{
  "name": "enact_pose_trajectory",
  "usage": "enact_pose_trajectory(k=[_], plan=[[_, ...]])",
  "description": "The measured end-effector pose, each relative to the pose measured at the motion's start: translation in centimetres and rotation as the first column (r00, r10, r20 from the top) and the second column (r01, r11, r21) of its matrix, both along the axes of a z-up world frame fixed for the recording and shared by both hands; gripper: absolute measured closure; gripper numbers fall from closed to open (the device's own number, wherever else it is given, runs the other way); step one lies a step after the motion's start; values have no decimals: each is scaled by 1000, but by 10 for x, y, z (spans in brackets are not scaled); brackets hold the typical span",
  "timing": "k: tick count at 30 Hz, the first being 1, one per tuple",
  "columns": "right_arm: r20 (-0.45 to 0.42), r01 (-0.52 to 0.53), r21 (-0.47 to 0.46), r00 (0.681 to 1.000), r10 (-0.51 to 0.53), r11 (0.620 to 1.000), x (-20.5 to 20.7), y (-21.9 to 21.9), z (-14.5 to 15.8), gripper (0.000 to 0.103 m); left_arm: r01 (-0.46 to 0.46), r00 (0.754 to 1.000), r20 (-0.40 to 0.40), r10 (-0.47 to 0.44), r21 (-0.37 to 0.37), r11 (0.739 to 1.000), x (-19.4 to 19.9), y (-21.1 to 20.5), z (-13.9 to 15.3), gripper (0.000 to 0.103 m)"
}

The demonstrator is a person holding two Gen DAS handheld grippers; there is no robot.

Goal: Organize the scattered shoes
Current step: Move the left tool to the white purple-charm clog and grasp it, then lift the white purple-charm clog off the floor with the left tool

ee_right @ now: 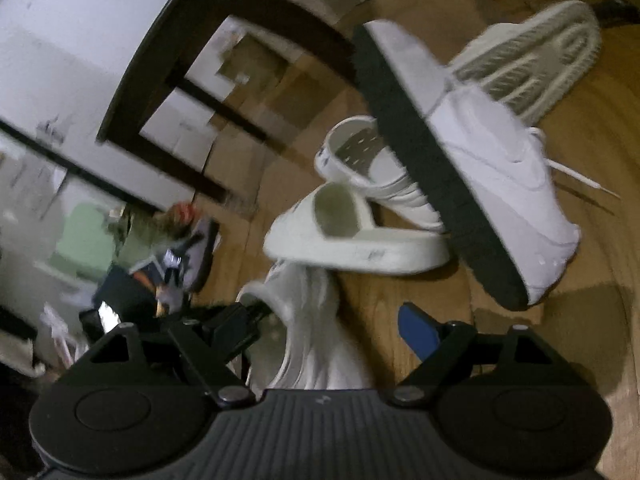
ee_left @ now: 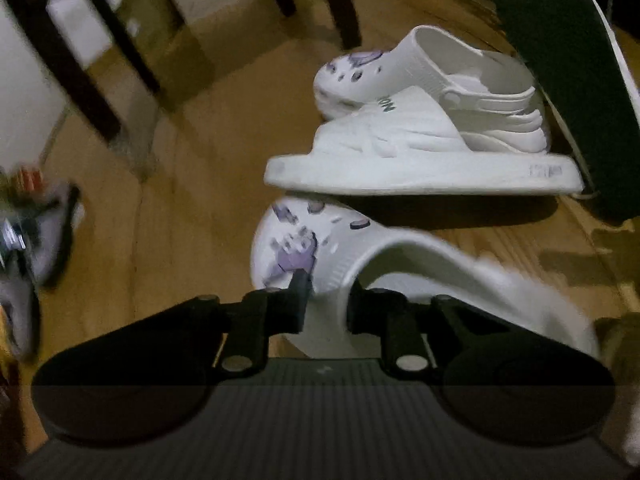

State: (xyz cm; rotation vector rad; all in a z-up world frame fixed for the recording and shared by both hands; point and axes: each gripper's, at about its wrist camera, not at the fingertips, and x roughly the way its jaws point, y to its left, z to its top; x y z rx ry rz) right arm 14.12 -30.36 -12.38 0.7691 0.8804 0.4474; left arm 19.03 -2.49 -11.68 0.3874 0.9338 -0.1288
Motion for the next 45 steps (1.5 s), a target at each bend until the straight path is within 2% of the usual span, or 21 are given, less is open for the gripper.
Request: enact_pose_trajectory(k=[2,6,8,10,12,13,17,20,22,23,25,28,32,35,37,42,43,45], plan=[[-18,21,18,1000,-21,1000,1,-7,-4,18,25,999,21,-25,8,1000,-11,5,1,85],[-25,32,8,999,-31,999,1,-7,-7,18,-12,999,49,19,-136,991,-40,22,24,87],[-27,14,-1,1000,-14,1000,1,-2,-8,18,-5,998,57,13,-135,991,-47,25,29,87],[-33,0,-7,999,0,1000,2,2,-11,18,-1,999,37,6,-154,988,-50,28,29,87],[-45,-16,-15,999,15,1000,3,8,-15,18,1,1000,8,1,-191,982,-49,30,25,81],[-53,-28,-19,998,26,999,3,11,-17,18,-2,1000,8,3,-195,981,-48,29,24,75],[-61,-56,-23,997,54,998,2,19,-18,18,-52,998,-53,42,-198,979,-34,30,2,26],[-64,-65,-15,996,63,998,-1,22,-18,18,-84,987,-148,56,-187,979,-16,30,-26,6],[-70,-75,-4,995,74,997,-2,24,-19,18,-73,995,-83,59,-177,981,-17,30,-28,9],[-73,-83,-6,994,82,997,-2,27,-19,18,-77,996,-51,69,-186,980,-18,32,-26,32],[-77,-99,-9,992,98,995,-3,31,-20,18,-126,992,-26,123,-198,972,-20,40,-20,57],[-77,-97,-30,993,94,995,-3,32,-19,18,-168,986,-29,167,-276,946,-23,56,-14,68],[-84,-89,-33,993,86,995,-3,31,-21,18,-130,989,40,143,-225,966,-39,51,-8,81],[-92,-86,-35,992,83,996,-3,29,-23,18,-109,990,64,128,-239,965,-50,52,1,89],[-94,-86,-36,992,83,996,-3,29,-23,18,-94,990,75,116,-243,965,-59,51,9,91],[-104,-98,-43,990,93,994,-1,33,-26,18,-113,991,47,129,-251,961,-57,58,15,91],[-108,-101,-45,990,96,994,-1,34,-27,18,-115,991,45,130,-246,962,-54,57,15,89],[-112,-103,-48,989,97,994,0,35,-28,18,-116,991,39,130,-254,960,-49,55,10,66]])
